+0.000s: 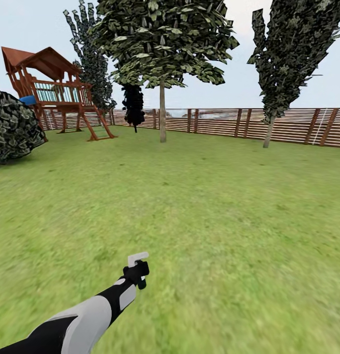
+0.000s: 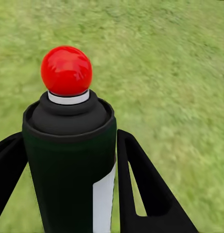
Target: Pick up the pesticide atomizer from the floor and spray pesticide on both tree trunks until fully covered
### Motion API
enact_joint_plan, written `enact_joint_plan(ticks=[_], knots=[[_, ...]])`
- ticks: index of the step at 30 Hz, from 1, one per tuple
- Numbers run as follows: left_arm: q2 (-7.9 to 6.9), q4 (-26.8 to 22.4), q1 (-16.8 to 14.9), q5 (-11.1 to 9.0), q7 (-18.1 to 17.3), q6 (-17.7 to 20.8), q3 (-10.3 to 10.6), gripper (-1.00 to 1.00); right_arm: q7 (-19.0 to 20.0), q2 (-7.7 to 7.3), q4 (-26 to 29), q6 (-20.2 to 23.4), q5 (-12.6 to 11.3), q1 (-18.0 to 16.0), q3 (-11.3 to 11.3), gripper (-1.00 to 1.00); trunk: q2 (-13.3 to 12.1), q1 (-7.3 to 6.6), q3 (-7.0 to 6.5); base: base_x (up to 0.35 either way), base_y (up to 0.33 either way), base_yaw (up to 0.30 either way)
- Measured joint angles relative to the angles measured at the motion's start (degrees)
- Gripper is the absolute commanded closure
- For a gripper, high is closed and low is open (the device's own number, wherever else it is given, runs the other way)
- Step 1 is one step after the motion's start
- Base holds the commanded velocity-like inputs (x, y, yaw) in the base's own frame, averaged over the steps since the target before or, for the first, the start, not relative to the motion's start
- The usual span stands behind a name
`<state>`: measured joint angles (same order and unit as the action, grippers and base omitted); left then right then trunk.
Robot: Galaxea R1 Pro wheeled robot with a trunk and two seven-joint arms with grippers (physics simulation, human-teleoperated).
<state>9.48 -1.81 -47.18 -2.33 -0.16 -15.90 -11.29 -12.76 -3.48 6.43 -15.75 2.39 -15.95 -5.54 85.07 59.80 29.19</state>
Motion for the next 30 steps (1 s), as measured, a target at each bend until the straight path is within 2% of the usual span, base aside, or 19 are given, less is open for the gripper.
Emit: enact_joint_plan(ticks=[30], knots=[[-0.09,0.0,0.0,0.0,0.0,0.0,-0.1,1.00,0.0,0.04,0.0,0.0,0.0,0.0,0.0,-1.00,0.0,0.00,0.02,0.350,0.000,0.018]])
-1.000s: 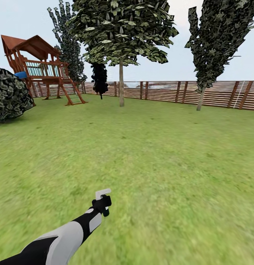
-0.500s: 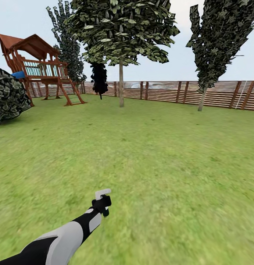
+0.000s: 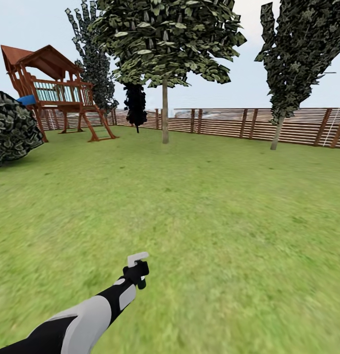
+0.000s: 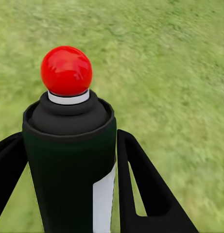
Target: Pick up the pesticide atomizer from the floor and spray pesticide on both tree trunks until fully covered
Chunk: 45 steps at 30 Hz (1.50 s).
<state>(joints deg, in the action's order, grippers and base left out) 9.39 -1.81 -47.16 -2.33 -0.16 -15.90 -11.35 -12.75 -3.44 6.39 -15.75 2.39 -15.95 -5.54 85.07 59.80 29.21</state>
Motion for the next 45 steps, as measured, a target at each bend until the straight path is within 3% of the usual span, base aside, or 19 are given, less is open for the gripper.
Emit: enact_joint_plan(ticks=[45], knots=[[0.00,0.0,0.0,0.0,0.0,0.0,0.0,1.00,0.0,0.00,0.0,0.0,0.0,0.0,0.0,-1.00,0.0,0.00,0.00,0.350,0.000,0.015]])
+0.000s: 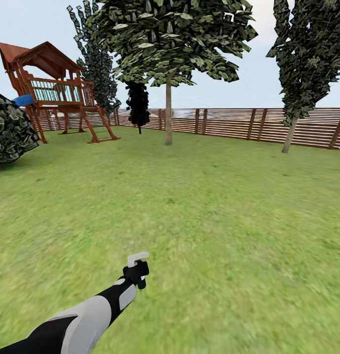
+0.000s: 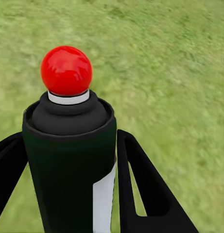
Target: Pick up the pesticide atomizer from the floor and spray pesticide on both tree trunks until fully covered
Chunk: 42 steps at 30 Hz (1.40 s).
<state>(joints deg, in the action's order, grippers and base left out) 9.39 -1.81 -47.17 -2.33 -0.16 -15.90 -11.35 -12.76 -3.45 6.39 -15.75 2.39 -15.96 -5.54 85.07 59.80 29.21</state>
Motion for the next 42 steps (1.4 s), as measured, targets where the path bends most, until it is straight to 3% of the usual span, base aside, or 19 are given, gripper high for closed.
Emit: enact_joint_plan(ticks=[42], knots=[[0.09,0.0,0.0,0.0,0.0,0.0,0.1,1.00,0.1,0.00,0.0,0.0,0.0,0.0,0.0,-1.00,0.0,0.00,0.00,0.350,0.000,0.001]])
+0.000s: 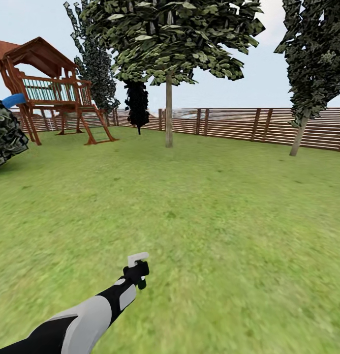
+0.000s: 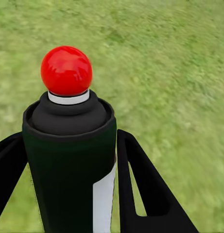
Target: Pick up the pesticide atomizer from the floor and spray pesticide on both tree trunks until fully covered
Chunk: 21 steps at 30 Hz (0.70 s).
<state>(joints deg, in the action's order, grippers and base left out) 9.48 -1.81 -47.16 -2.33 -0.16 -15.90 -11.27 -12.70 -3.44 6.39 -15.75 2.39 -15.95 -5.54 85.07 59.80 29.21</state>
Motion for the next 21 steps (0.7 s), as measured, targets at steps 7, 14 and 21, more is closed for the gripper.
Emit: enact_joint_plan(ticks=[7,14,21], knots=[[0.00,0.0,0.0,0.0,0.0,0.0,0.0,1.00,0.0,0.00,0.0,0.0,0.0,0.0,0.0,-1.00,0.0,0.00,0.00,0.350,0.000,0.000],[0.00,0.0,0.0,0.0,0.0,0.0,0.0,1.00,0.0,0.00,0.0,0.0,0.0,0.0,0.0,-1.00,0.0,0.00,0.00,0.350,0.000,0.000],[0.00,0.0,0.0,0.0,0.0,0.0,0.0,1.00,0.0,0.00,0.0,0.0,0.0,0.0,0.0,-1.00,0.0,0.00,0.00,0.350,0.000,0.000]])
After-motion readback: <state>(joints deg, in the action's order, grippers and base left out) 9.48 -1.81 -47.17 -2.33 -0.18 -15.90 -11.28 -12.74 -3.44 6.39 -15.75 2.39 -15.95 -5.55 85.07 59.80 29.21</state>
